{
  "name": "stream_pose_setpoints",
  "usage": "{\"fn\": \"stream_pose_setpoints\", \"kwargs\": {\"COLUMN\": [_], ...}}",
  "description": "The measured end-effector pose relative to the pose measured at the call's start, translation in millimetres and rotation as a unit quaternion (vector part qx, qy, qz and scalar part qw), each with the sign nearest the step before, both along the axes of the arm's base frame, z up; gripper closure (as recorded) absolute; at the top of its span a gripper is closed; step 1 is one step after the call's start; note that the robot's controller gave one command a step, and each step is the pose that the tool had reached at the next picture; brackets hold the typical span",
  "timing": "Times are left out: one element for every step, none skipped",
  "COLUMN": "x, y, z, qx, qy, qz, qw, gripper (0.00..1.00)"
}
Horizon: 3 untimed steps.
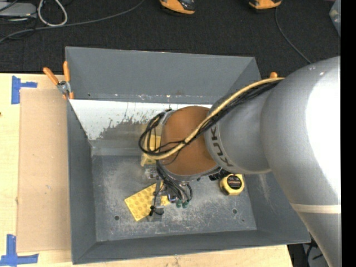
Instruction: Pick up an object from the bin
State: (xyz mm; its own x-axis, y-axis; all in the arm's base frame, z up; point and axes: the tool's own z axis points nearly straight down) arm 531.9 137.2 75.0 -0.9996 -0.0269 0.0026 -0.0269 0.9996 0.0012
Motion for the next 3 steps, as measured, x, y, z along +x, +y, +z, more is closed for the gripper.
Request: {"fn": "stream_pose_setpoints", "kwargs": {"x": [-14.2,-28.9,-20.8], "y": [17.0,31.5,38.4], "z": [-5.6,-5.5,-5.9], "qx": [0.0,-0.001,0.0], "qy": [-0.0012,-0.0009,-0.0001], "qz": [0.003,-0.009,0.078], "qw": [1.0,1.0,0.997], "gripper": [0.0,0.0,0.0]}}
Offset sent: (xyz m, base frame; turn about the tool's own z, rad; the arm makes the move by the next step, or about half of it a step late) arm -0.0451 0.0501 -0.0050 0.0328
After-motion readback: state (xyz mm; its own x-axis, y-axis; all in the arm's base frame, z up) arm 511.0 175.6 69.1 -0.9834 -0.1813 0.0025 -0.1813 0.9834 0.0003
